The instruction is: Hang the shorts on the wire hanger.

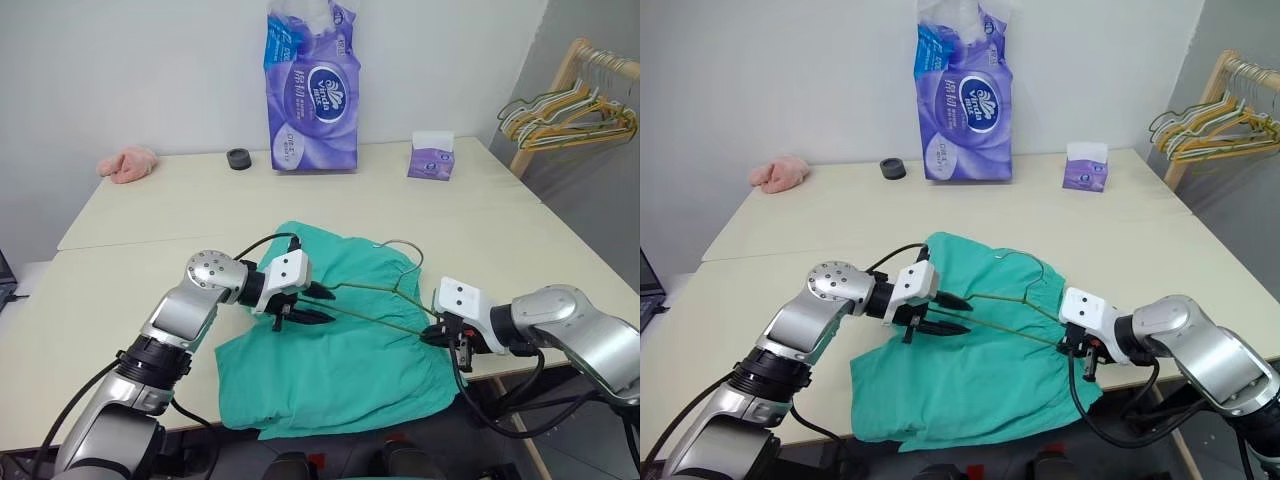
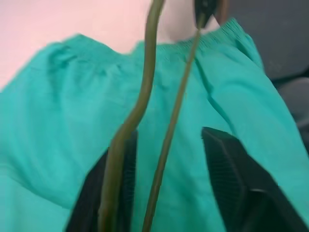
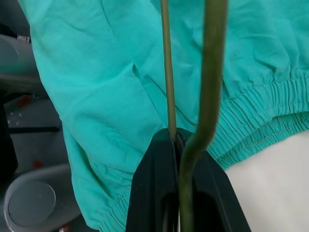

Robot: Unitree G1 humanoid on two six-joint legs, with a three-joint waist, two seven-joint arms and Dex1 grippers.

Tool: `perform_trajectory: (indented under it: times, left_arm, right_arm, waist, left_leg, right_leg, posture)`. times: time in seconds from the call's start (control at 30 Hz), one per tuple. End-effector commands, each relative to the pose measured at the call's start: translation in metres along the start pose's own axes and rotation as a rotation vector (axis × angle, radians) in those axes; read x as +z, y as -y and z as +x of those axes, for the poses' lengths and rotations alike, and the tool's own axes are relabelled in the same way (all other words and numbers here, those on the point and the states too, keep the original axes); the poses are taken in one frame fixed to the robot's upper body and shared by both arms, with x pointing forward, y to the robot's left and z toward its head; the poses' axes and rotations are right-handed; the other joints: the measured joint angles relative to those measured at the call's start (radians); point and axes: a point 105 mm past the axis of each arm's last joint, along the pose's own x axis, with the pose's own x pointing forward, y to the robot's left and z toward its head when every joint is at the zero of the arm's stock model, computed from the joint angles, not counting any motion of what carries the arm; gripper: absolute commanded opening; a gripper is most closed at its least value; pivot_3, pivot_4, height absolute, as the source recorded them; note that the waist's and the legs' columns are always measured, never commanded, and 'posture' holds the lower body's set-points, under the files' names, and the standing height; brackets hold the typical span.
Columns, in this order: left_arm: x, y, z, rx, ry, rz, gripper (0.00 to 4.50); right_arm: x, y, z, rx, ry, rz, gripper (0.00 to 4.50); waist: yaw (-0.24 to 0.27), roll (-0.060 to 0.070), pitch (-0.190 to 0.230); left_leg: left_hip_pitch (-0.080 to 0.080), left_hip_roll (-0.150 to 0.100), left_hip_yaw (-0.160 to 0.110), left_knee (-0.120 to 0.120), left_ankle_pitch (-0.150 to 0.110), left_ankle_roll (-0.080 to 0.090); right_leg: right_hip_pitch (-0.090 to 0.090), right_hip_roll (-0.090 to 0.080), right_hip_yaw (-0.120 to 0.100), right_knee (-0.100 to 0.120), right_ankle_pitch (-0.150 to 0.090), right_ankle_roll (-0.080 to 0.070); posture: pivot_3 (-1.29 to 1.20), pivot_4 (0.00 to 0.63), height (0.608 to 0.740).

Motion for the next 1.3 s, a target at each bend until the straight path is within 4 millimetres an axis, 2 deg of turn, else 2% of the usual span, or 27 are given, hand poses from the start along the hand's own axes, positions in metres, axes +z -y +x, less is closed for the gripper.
perform_trajectory:
  times: [0.03,0.17,0.27,0.33,0.43,0.5,0.63,0.8,1.07,1.3]
  left_arm:
    - [0.006,-0.022,-0.022,0.127,0.073,-0.068,2.40]
    - [-0.003,-0.045,-0.040,0.264,0.097,-0.149,2.40]
    - [-0.011,-0.055,-0.054,0.322,0.123,-0.238,2.40]
    - [-0.012,-0.048,-0.053,0.270,0.123,-0.265,2.40]
    - [-0.013,-0.010,-0.049,0.032,0.069,-0.260,2.40]
    - [-0.013,0.001,-0.049,-0.035,0.044,-0.258,2.40]
    - [-0.007,-0.003,-0.048,-0.028,0.042,-0.194,2.40]
    - [-0.001,-0.014,-0.044,0.029,0.039,-0.066,2.40]
    - [0.005,-0.012,-0.042,0.046,0.079,-0.028,2.40]
    - [0.004,-0.013,-0.042,0.066,0.085,-0.047,2.40]
  right_arm:
    - [-0.004,0.005,-0.016,-0.067,0.006,0.031,0.00]
    - [-0.020,0.006,-0.028,-0.114,-0.007,0.130,0.00]
    - [-0.040,0.004,-0.043,-0.176,-0.005,0.279,0.00]
    - [-0.049,0.003,-0.049,-0.207,0.006,0.355,0.00]
    - [-0.070,0.001,-0.058,-0.271,0.008,0.480,0.00]
    - [-0.077,-0.002,-0.061,-0.288,0.015,0.531,0.00]
    - [-0.094,-0.018,-0.060,-0.305,0.031,0.674,0.00]
    - [-0.109,-0.023,-0.053,-0.304,-0.002,0.737,0.00]
    - [-0.110,-0.028,-0.055,-0.270,0.003,0.745,0.00]
    - [-0.098,-0.034,-0.051,-0.180,0.020,0.714,0.00]
  waist:
    - [0.000,0.000,0.000]
    - [-0.001,0.000,0.000]
    - [0.002,-0.001,0.000]
    - [0.000,-0.001,0.000]
    - [-0.006,-0.001,0.000]
    - [-0.011,-0.001,0.000]
    - [-0.009,-0.001,0.000]
    - [-0.011,-0.001,0.000]
    - [-0.016,-0.001,0.000]
    - [-0.017,-0.002,0.000]
  left_leg:
    - [0.000,0.000,0.000,0.000,0.000,0.000]
    - [0.000,0.000,0.000,0.000,0.000,0.000]
    - [0.000,0.000,-0.001,0.000,0.000,0.000]
    - [0.000,0.000,0.000,0.000,0.000,0.000]
    - [0.000,0.000,0.000,0.000,0.000,0.000]
    - [0.000,0.000,0.001,-0.001,0.000,0.000]
    - [0.000,0.000,0.000,-0.001,0.000,0.000]
    - [0.001,0.000,0.002,0.000,0.000,0.000]
    - [0.001,0.000,0.002,0.000,0.000,0.000]
    - [0.001,0.000,0.002,0.000,0.000,0.000]
  right_leg:
    - [0.000,0.000,0.000,0.000,0.000,0.000]
    - [0.000,0.000,0.000,0.000,0.000,0.000]
    - [0.000,0.000,-0.001,0.000,0.000,0.000]
    - [0.000,0.000,-0.001,0.000,0.000,0.000]
    - [0.000,0.000,0.000,0.000,0.000,0.000]
    - [0.000,0.000,0.001,0.000,0.000,0.000]
    - [0.001,0.000,0.000,0.000,0.000,0.001]
    - [0.001,0.000,0.001,-0.001,0.000,0.002]
    - [0.001,0.001,0.001,-0.001,0.000,0.002]
    - [0.001,0.001,0.001,-0.001,0.000,0.002]
  posture:
    - [-0.10,0.035,0.740]
    - [-0.12,0.036,0.740]
    - [-0.13,0.035,0.740]
    - [-0.14,0.034,0.740]
    - [-0.14,0.034,0.740]
    - [-0.15,0.035,0.740]
    - [-0.15,0.033,0.740]
    - [-0.14,0.031,0.740]
    - [-0.13,0.029,0.740]
    - [-0.12,0.028,0.740]
